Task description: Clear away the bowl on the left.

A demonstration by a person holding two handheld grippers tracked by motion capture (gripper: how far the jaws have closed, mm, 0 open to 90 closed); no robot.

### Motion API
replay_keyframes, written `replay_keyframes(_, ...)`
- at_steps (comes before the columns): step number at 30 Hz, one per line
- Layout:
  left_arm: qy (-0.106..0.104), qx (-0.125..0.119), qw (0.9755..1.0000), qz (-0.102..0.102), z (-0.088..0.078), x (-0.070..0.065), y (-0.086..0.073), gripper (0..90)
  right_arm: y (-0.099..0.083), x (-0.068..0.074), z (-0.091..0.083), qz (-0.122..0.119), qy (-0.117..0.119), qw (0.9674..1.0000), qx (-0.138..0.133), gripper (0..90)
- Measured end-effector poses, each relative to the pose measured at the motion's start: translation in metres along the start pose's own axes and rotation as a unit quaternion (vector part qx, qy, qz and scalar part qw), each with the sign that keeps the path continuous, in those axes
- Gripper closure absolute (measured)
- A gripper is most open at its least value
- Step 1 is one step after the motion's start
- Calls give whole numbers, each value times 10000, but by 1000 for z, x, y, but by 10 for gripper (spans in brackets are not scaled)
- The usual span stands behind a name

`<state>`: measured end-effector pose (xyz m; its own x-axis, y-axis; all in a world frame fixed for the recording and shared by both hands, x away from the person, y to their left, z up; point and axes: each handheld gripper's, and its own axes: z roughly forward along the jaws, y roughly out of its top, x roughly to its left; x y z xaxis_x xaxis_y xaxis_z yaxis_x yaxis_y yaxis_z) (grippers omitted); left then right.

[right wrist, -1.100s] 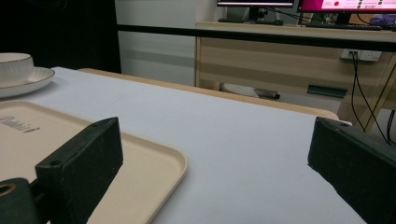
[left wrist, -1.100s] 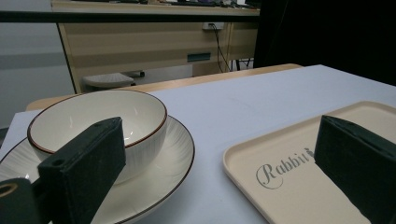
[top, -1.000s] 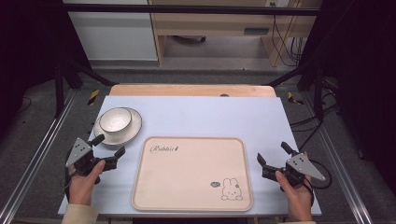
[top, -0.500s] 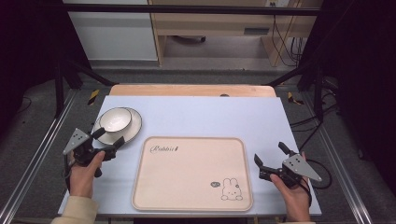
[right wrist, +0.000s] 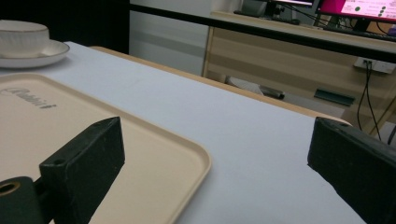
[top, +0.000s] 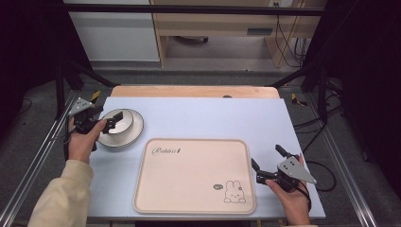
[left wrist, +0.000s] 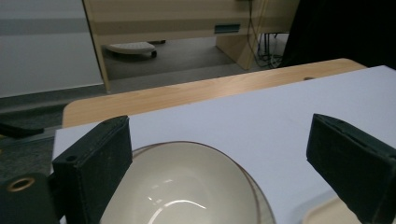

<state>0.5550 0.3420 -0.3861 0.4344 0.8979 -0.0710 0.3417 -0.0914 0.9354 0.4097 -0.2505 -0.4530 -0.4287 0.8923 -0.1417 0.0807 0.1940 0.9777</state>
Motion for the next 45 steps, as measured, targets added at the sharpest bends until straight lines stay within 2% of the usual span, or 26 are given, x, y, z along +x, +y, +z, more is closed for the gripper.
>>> replay_keyframes(2,145,56,9999,-55,9,10,5,73,1,1,-1,7,25,10000,-66,46)
replay_keyframes(6,310,187,9993,-51,13,19,10,79,1,2,-1,-43,-24,10000,-68,57)
replay_keyframes(10,385,210,9990,-54,10,20,15,81,-2,1,-1,-9,-119,9999,12,60)
replay_keyframes(13,479,416,9979,112,10,19,13,81,-3,0,-1,40,-174,9998,22,60)
replay_keyframes(17,621,713,9952,265,14,20,10,81,-1,0,-1,110,-189,9998,-3,84)
replay_keyframes(21,833,930,9921,85,17,25,7,109,-1,3,1,72,-166,9998,42,85)
replay_keyframes(24,901,1047,9904,-22,20,27,3,186,-1,6,2,31,-97,9999,108,91)
replay_keyframes(27,949,1201,9882,6,22,28,-1,225,-1,7,3,30,-44,9999,145,91)
replay_keyframes(30,1027,1445,9841,-92,23,31,-8,278,0,7,2,37,-49,9999,138,90)
replay_keyframes(32,1075,1707,9790,-296,24,33,-14,329,1,5,1,54,-109,9998,139,83)
replay_keyframes(35,1017,1715,9789,-458,25,34,-19,376,2,2,-2,156,-170,9997,78,87)
replay_keyframes(37,1011,1834,9769,-430,27,33,-22,403,2,1,-2,167,-176,9997,91,89)
replay_keyframes(40,1008,1864,9762,-470,28,32,-23,452,2,3,-2,146,-137,9997,105,89)
replay_keyframes(42,1126,1913,9742,-399,29,31,-23,488,2,5,-1,139,-97,9998,133,89)
replay_keyframes(45,1207,1903,9729,-512,29,33,-23,528,1,7,0,114,-76,9997,181,88)
